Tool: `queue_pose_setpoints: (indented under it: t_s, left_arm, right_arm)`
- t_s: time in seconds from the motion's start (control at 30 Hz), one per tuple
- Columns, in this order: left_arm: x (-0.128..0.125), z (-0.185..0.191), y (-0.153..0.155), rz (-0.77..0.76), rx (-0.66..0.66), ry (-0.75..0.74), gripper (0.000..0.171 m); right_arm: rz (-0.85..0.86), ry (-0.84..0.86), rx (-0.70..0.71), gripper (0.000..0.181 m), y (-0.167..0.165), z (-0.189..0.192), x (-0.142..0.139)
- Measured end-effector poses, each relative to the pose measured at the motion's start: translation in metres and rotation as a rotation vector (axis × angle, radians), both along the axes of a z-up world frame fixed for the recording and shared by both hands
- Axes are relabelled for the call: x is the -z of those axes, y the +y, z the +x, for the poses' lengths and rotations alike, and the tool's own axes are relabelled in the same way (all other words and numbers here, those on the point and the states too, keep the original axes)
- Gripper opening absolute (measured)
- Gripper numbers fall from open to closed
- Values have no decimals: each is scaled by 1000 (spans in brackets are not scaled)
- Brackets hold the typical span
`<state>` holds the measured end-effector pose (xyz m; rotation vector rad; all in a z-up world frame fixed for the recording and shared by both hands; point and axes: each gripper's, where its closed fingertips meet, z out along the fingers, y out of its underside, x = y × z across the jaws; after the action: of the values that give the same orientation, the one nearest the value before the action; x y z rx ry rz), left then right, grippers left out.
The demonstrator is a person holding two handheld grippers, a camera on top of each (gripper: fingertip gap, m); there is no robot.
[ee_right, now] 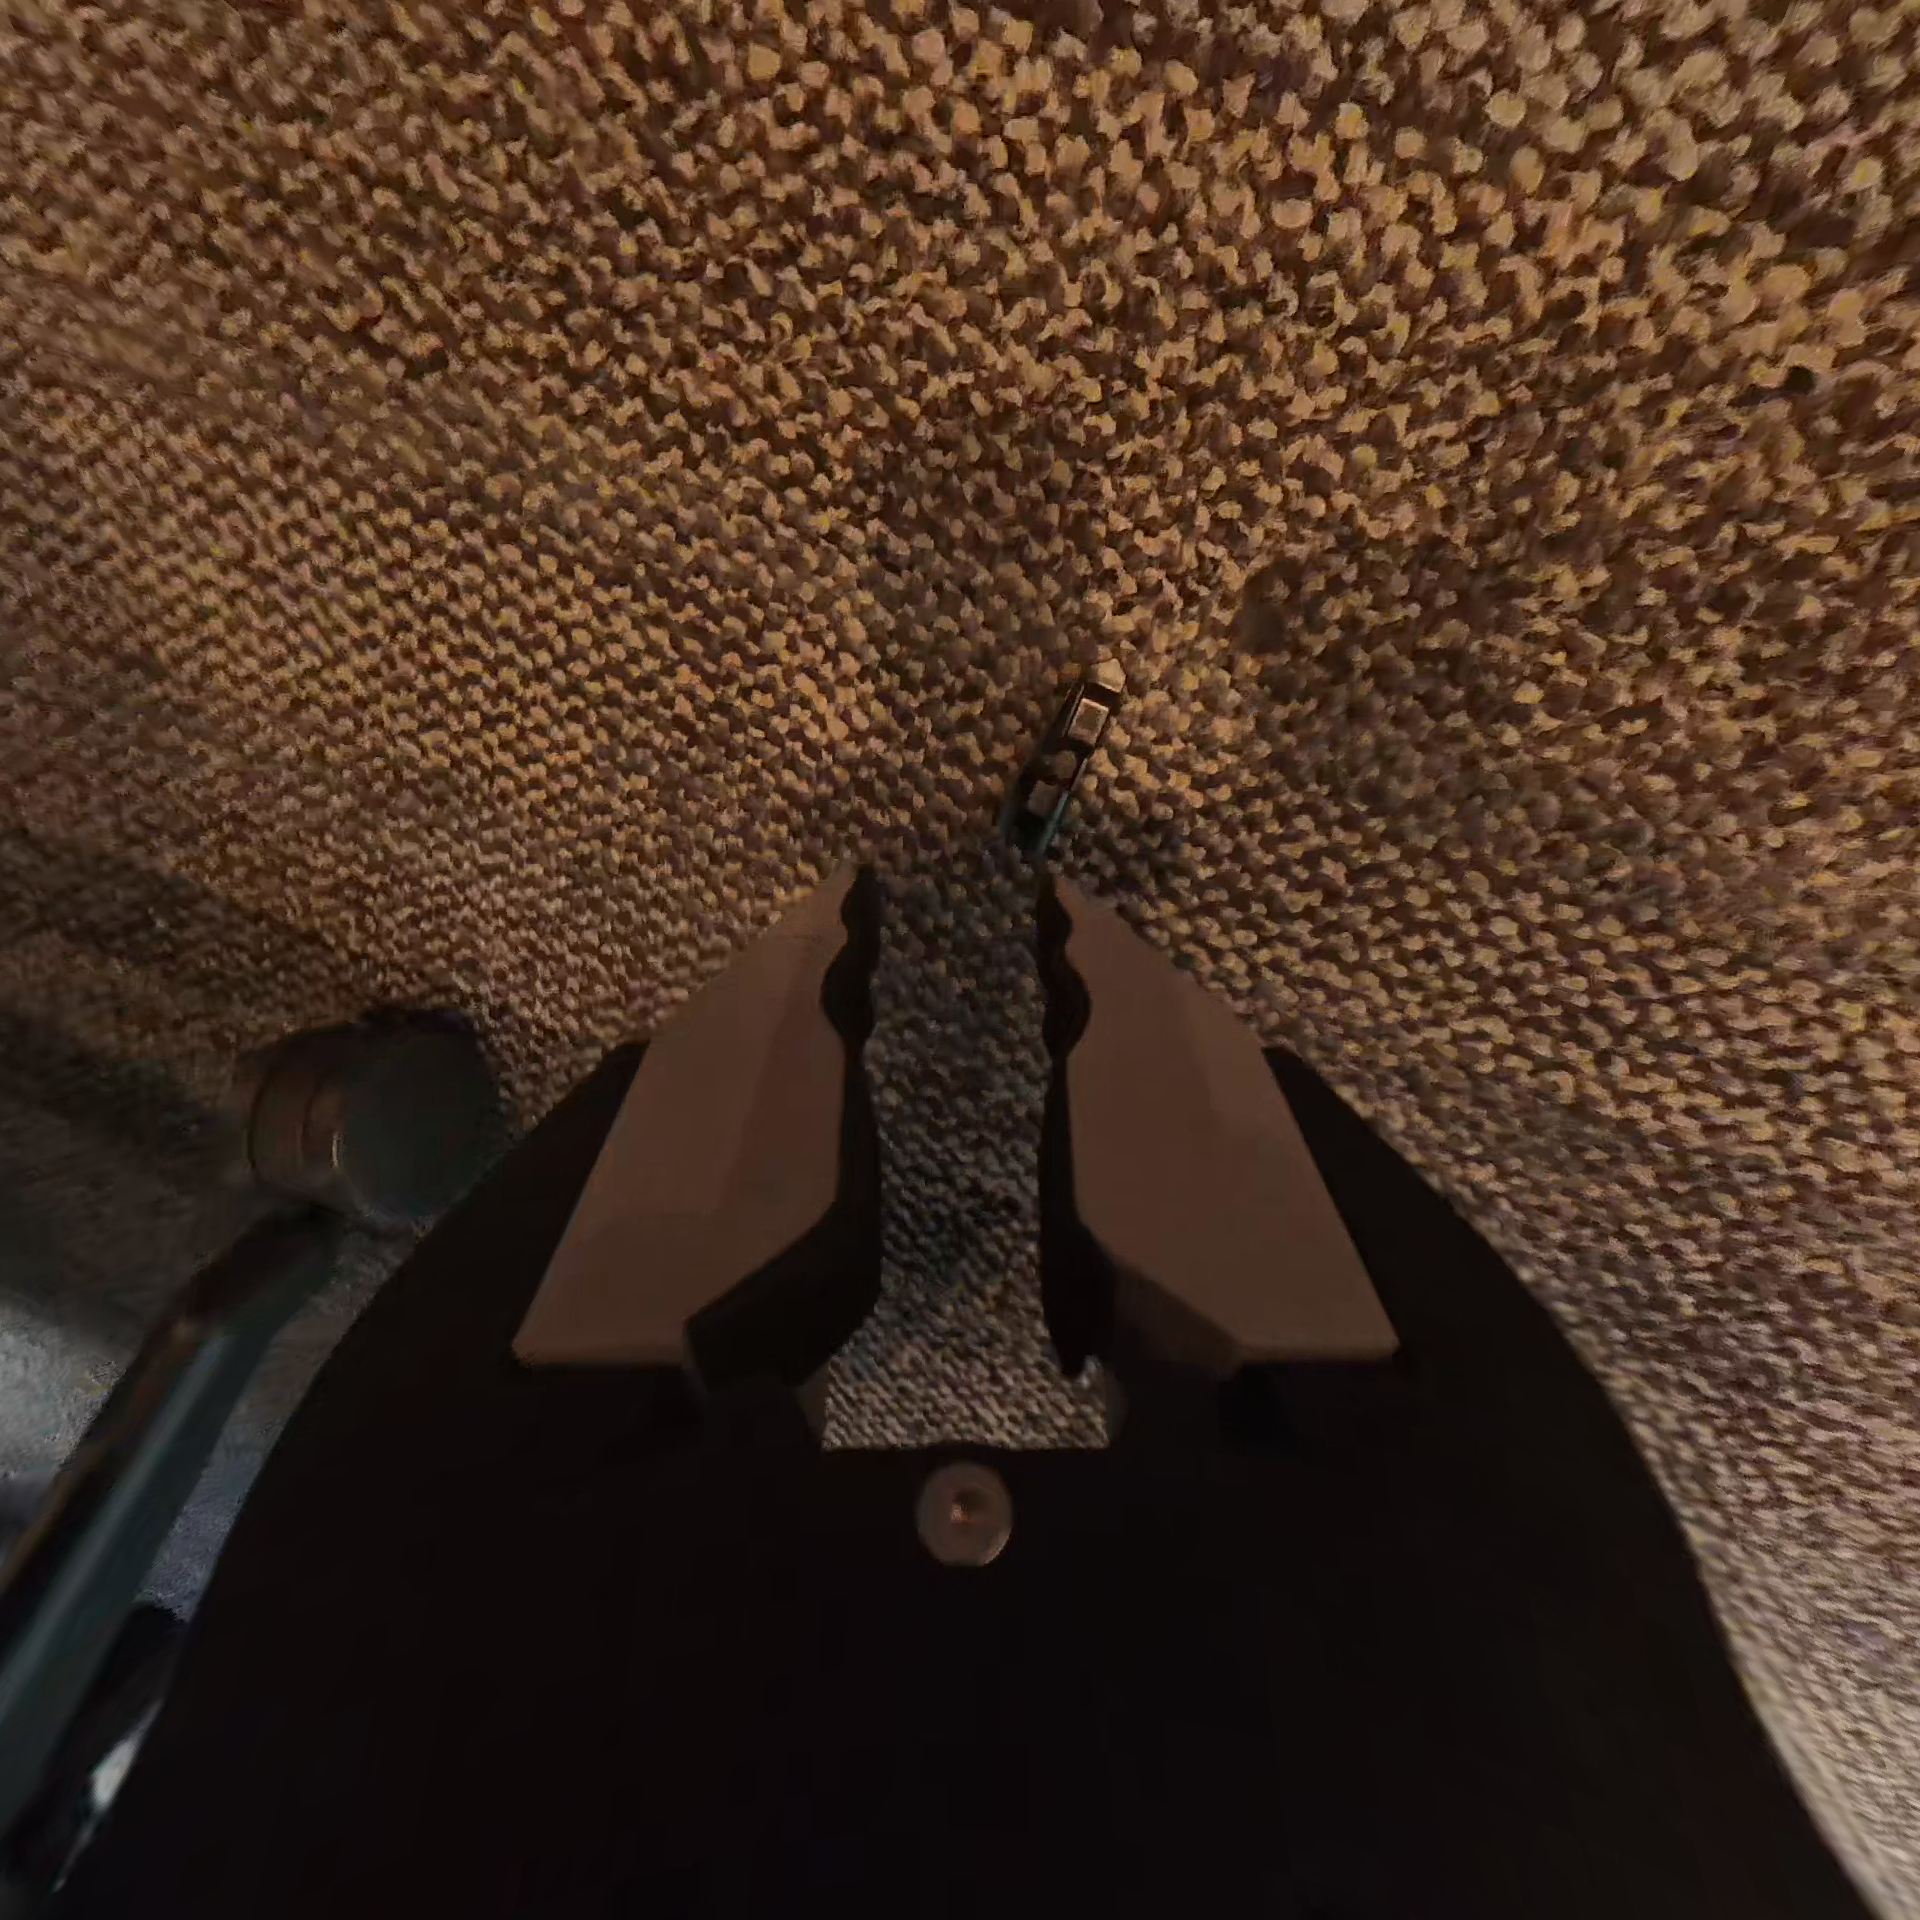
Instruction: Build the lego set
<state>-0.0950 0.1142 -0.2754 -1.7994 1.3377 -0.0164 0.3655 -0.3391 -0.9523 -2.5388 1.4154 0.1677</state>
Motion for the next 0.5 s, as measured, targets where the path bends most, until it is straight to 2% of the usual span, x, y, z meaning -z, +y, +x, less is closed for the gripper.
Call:
queue_pose_setpoints:
  t_s: [0.2, 0.3, 0.43, 0.5]
  left_arm:
    - [0, -7, 10, 3, -91, 6, 0]
    - [0, -13, 16, 15, -140, 16, 0]
    - [0, -17, 19, 42, -182, 38, 0]
    - [-1, -19, 20, 56, -193, 47, 0]
  right_arm:
    - [-86, 1, 81, 27, -2, 9, 30]
    - [-138, 34, 111, 21, -6, 9, 45]
    - [-170, 2, 109, 20, -5, 23, 51]
    - [-188, 1, 125, 13, -5, 28, 52]
